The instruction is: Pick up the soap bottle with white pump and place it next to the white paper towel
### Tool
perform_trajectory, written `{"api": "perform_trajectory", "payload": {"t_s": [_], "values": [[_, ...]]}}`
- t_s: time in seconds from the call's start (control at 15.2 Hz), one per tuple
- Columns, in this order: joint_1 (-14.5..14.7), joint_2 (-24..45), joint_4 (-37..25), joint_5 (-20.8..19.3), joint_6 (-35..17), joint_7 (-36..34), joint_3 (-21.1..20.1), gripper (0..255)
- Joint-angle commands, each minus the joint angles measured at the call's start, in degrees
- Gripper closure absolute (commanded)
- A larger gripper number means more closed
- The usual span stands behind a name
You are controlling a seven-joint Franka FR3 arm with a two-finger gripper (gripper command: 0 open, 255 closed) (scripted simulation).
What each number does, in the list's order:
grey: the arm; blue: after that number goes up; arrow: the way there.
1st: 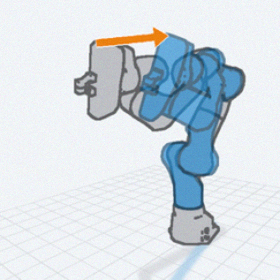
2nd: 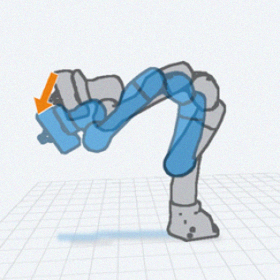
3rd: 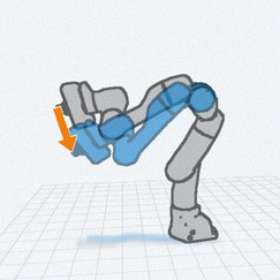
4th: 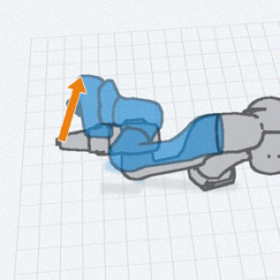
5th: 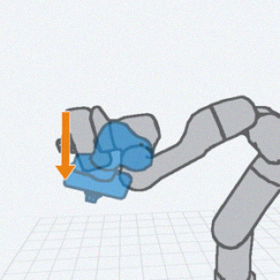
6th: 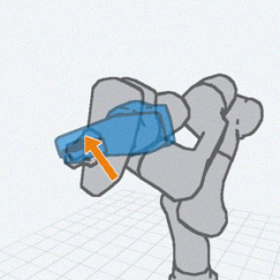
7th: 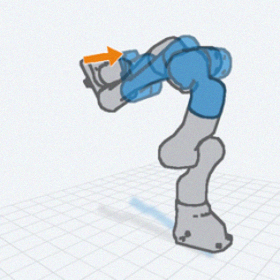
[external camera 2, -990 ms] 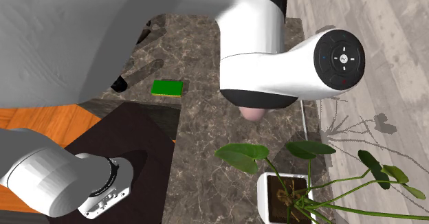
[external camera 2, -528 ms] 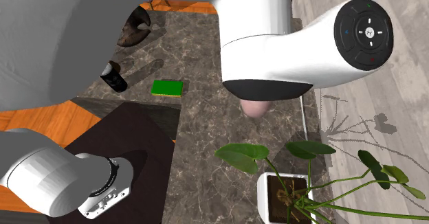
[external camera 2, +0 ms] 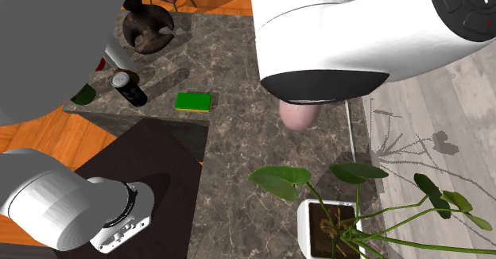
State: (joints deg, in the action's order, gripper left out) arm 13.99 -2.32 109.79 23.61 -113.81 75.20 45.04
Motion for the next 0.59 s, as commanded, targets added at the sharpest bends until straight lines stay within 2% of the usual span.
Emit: {"api": "perform_trajectory", "payload": {"t_s": [0.0, 0.53], "values": [[-0.02, -0.07, -1.38, -0.26, 1.26, -0.59, 0.01, 255], [-0.08, -0.45, -7.02, -1.37, 6.72, -3.01, 0.03, 255]]}}
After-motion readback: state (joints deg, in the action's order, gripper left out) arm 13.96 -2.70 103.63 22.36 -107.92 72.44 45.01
